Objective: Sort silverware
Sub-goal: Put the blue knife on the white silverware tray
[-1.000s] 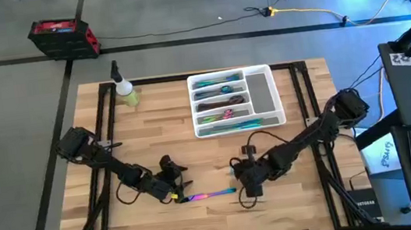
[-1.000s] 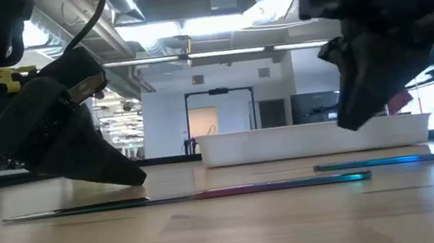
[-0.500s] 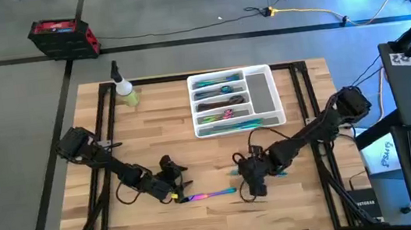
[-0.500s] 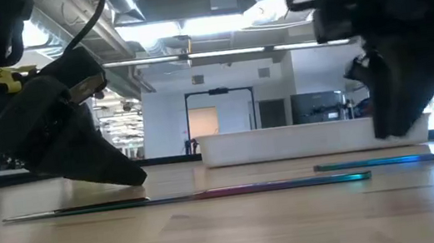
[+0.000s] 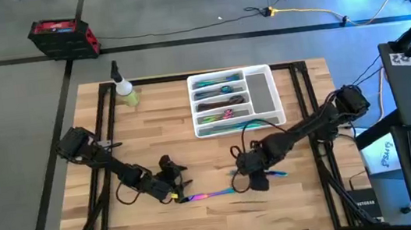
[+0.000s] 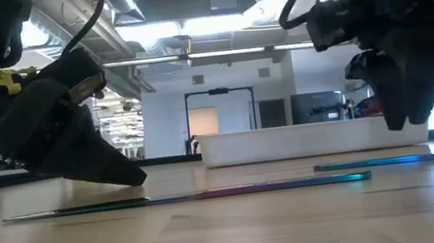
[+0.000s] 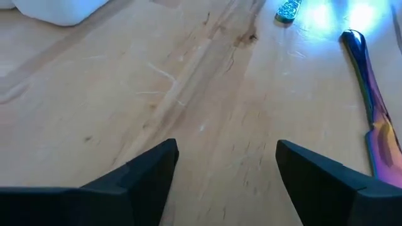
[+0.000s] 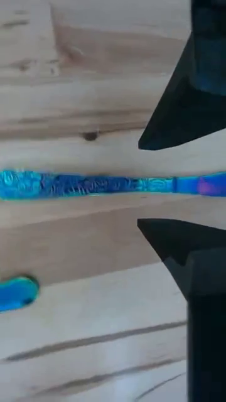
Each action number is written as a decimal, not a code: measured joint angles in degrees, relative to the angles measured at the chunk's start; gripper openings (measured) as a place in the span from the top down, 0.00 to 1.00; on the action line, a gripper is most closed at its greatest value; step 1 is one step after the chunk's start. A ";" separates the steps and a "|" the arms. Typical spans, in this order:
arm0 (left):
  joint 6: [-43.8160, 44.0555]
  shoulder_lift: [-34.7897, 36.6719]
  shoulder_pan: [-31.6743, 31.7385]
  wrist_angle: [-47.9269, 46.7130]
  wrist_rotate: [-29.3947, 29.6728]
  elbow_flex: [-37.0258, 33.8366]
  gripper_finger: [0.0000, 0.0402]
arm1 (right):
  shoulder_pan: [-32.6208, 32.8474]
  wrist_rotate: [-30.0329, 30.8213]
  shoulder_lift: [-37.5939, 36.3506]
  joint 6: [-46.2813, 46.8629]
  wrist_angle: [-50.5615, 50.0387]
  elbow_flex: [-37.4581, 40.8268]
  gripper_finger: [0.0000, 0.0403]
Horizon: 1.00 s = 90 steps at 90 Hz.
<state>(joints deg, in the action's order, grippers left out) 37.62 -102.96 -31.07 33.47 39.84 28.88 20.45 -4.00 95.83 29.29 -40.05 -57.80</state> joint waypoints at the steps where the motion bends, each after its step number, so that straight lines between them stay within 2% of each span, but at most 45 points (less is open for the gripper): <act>1: -0.01 0.00 0.00 0.00 0.03 0.00 0.35 | 0.00 0.03 0.00 -0.20 0.00 0.00 0.58; 52: -0.08 0.00 0.07 -0.72 2.59 -0.04 0.35 | 0.11 3.34 0.07 -3.84 0.32 0.52 0.61; 90: 0.07 0.00 0.09 -1.18 2.79 -0.04 0.35 | 0.13 3.97 4.13 -3.79 2.43 0.52 0.61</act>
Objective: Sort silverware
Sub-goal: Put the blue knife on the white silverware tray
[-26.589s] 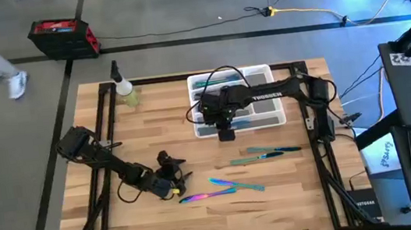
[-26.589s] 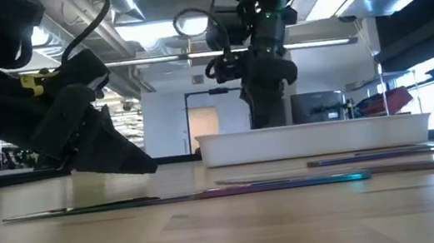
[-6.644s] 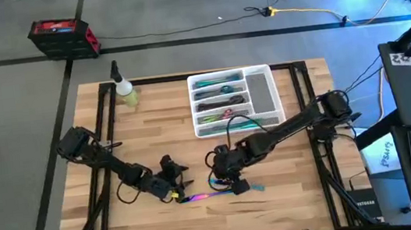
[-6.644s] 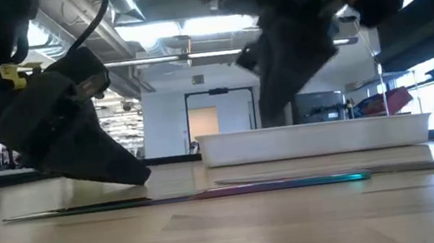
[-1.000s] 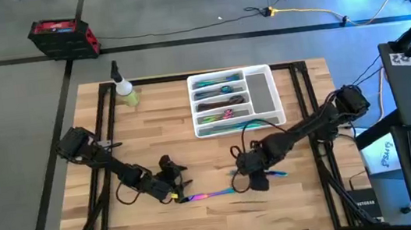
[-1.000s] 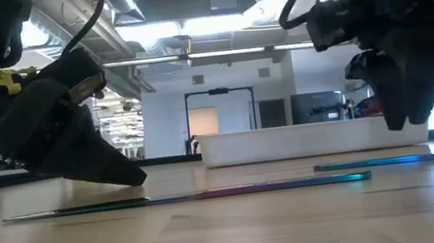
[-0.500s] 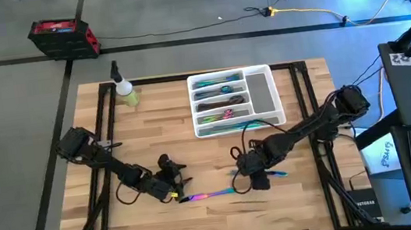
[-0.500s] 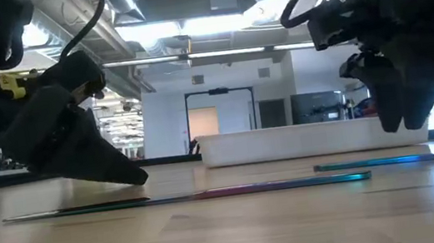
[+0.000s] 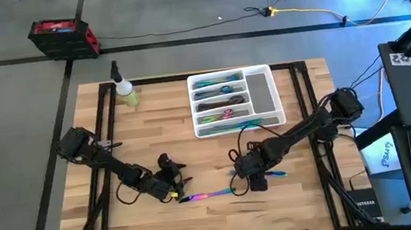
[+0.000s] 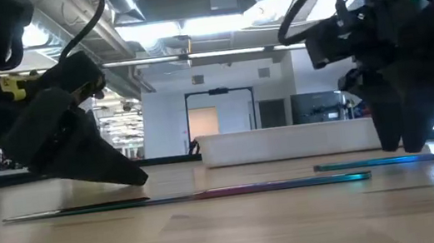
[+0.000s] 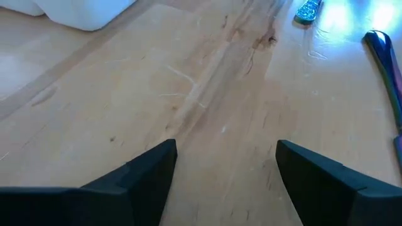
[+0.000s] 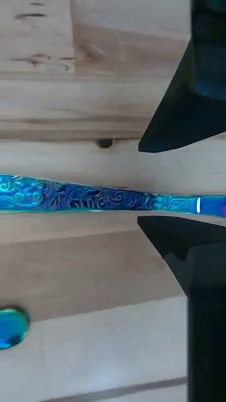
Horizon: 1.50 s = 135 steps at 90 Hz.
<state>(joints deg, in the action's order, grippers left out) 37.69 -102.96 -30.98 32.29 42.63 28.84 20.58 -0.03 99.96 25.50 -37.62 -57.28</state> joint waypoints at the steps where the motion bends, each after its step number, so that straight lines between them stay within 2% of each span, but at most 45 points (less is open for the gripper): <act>1: 0.00 0.00 0.00 0.00 0.00 0.00 0.35 | 0.00 0.01 0.04 0.00 0.02 0.00 0.61; 39: -0.08 0.00 0.00 -0.14 0.00 0.04 0.35 | 0.10 1.53 0.40 2.39 -0.43 0.00 0.61; 68: -0.17 0.02 0.00 -0.37 0.00 0.09 0.35 | 3.21 1.53 0.40 3.69 -0.62 0.00 0.61; 135: -0.57 0.09 0.00 -0.44 0.00 0.09 0.35 | 3.04 0.66 2.85 4.34 -0.03 -0.22 0.61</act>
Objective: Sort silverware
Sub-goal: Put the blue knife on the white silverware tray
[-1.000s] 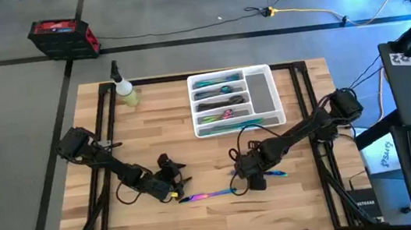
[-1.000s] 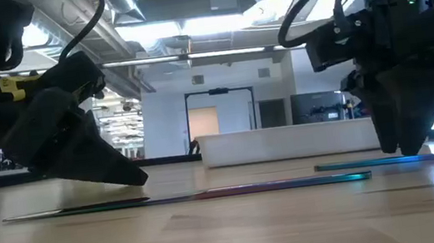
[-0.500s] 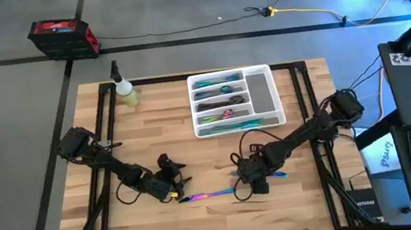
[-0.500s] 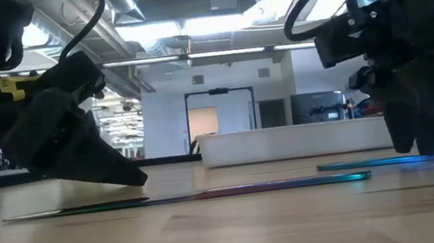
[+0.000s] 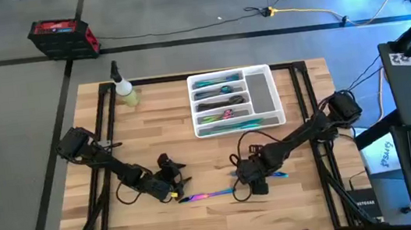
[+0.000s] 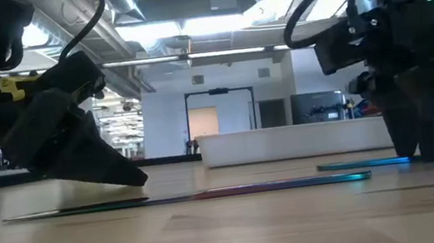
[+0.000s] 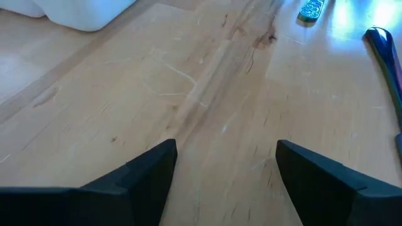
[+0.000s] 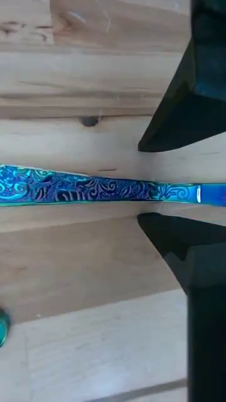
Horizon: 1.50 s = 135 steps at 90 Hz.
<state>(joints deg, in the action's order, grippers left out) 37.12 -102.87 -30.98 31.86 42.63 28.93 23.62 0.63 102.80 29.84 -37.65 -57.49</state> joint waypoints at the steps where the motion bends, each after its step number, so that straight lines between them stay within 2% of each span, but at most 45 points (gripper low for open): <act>1: 0.00 0.00 0.00 0.00 0.00 0.00 0.35 | 0.00 -0.03 0.00 0.07 0.00 0.00 0.61; 12: 0.00 0.00 0.00 0.02 0.00 0.00 0.35 | 0.00 -0.23 0.07 0.64 0.04 0.00 0.64; 38: -0.02 0.00 0.00 0.02 0.00 0.00 0.35 | 0.02 -0.84 0.15 0.80 0.56 0.04 0.80; 83: -0.04 0.00 0.00 0.02 0.00 0.00 0.35 | 0.04 -0.58 0.20 1.43 0.74 0.11 0.93; 135: -0.04 0.00 0.00 0.00 0.02 0.00 0.35 | -0.05 -0.51 -1.80 1.76 0.34 0.39 0.95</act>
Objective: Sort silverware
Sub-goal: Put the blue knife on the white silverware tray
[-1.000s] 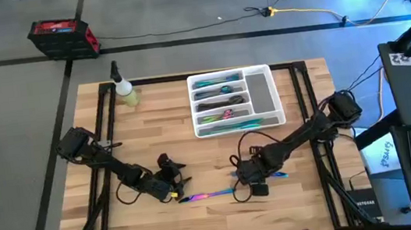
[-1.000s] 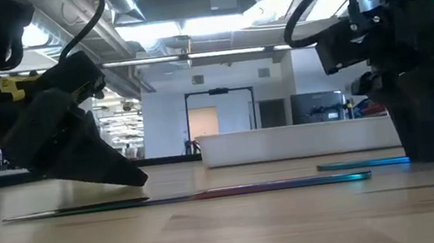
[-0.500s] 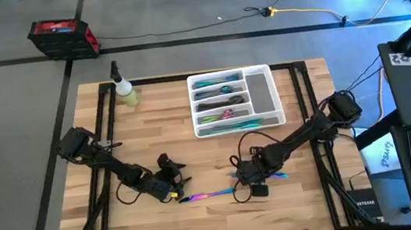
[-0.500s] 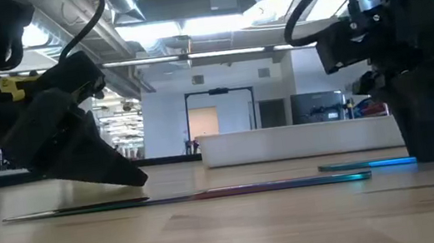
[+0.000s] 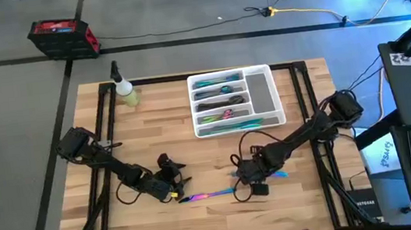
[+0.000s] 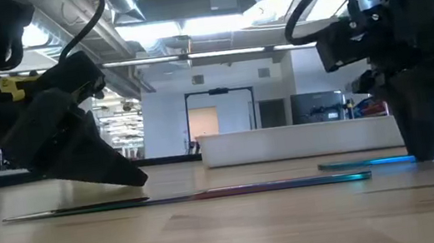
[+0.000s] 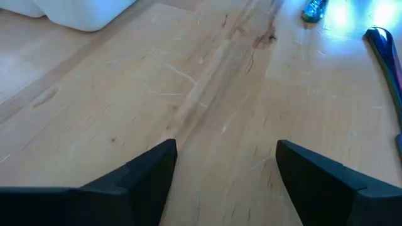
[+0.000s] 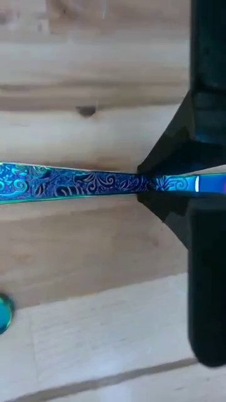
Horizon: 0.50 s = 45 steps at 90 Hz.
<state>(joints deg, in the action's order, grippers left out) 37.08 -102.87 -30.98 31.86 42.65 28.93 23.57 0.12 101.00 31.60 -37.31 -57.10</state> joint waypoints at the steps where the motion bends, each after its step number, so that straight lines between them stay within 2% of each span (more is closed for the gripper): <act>1: 0.00 0.00 0.00 0.00 0.00 0.00 0.35 | -0.06 0.01 -0.10 0.01 -0.11 0.00 0.95; 23: -0.02 -0.02 0.00 -0.28 0.04 0.00 0.35 | -1.06 -0.37 -0.58 0.02 -0.29 -0.12 0.95; 45: 0.05 -0.02 0.00 -0.35 0.07 0.00 0.35 | -3.18 -0.74 -0.67 -3.90 -1.29 -3.46 0.95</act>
<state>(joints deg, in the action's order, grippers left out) 37.13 -102.89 -30.98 31.51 42.72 28.93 20.38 -0.62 100.33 27.70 -38.60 -60.56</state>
